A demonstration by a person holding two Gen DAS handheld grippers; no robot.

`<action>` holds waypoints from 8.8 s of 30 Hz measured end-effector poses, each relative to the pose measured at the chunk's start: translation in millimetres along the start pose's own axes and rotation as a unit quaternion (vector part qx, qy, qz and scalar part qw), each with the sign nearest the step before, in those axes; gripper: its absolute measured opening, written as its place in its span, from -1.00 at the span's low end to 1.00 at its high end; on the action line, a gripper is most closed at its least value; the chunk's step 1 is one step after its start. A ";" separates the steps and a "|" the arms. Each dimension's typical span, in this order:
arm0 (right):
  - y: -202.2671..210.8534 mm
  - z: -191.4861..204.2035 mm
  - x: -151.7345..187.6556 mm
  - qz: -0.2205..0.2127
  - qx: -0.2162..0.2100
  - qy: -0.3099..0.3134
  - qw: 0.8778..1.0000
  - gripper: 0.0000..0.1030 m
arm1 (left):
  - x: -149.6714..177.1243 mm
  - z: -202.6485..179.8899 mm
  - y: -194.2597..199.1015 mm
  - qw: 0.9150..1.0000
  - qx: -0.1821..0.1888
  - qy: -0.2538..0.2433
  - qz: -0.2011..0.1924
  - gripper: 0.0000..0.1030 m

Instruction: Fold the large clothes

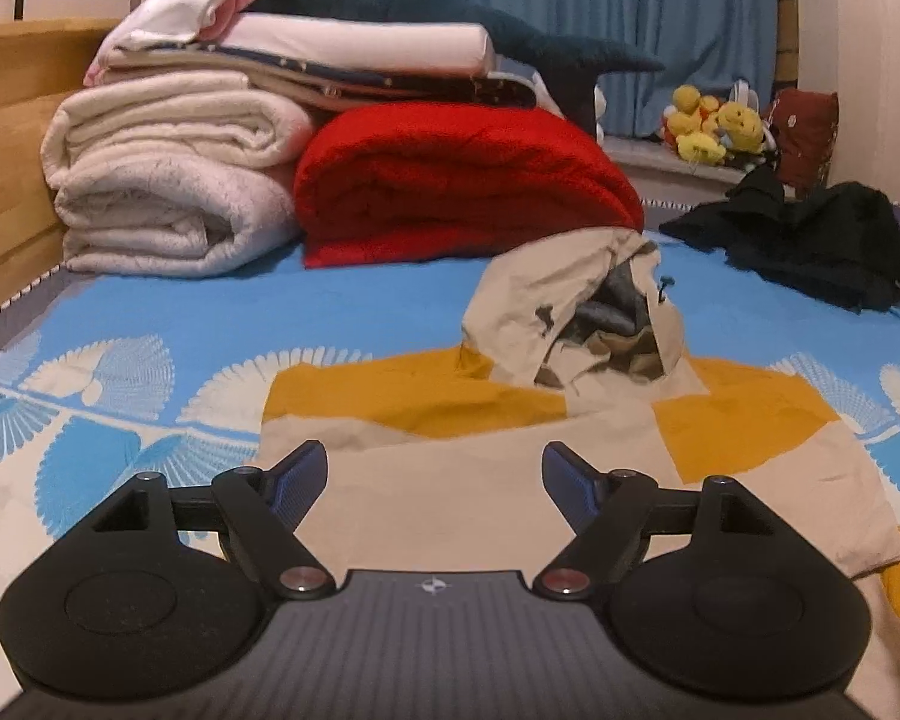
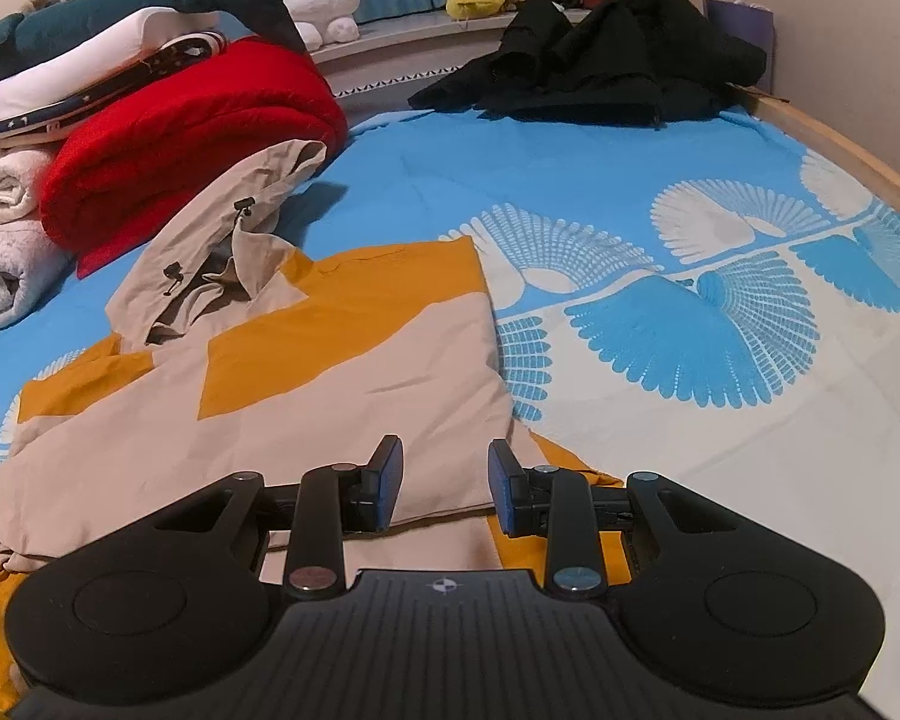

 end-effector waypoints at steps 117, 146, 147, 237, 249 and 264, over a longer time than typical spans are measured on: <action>-77.9 140.3 49.9 0.138 -0.137 0.024 0.981 -0.16 | 58.7 13.0 -109.7 0.965 0.045 0.111 0.234 -0.82; 21.2 114.5 -9.9 -0.058 -0.082 0.041 0.994 -0.17 | -14.7 17.1 11.9 0.992 0.067 0.010 0.105 -0.46; 38.7 110.0 -17.7 -0.097 -0.077 0.043 0.991 -0.17 | -19.5 21.3 22.2 0.994 0.069 0.007 0.090 -0.46; 201.6 -143.2 213.5 -0.038 0.020 -0.056 0.998 0.03 | 181.9 164.4 279.1 0.994 -0.038 0.070 0.077 -0.16; 145.7 -143.4 258.6 0.091 0.056 -0.060 0.992 0.02 | 241.8 218.0 210.1 0.962 -0.052 0.140 0.229 -0.21; 147.9 -144.8 260.4 0.099 0.026 -0.093 0.990 -0.68 | 243.7 214.5 212.4 0.958 -0.036 0.145 0.246 -0.81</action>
Point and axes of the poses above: each gripper's, at about its wrist camera, not at the fingertips, and y roughly against the way its jaws point, z to its left, x to its underside, the point moved 4 cm from there along -y, roughly the way its jaws point, and after that the axes turned 5 degrees about y, right-handed, at the moved point
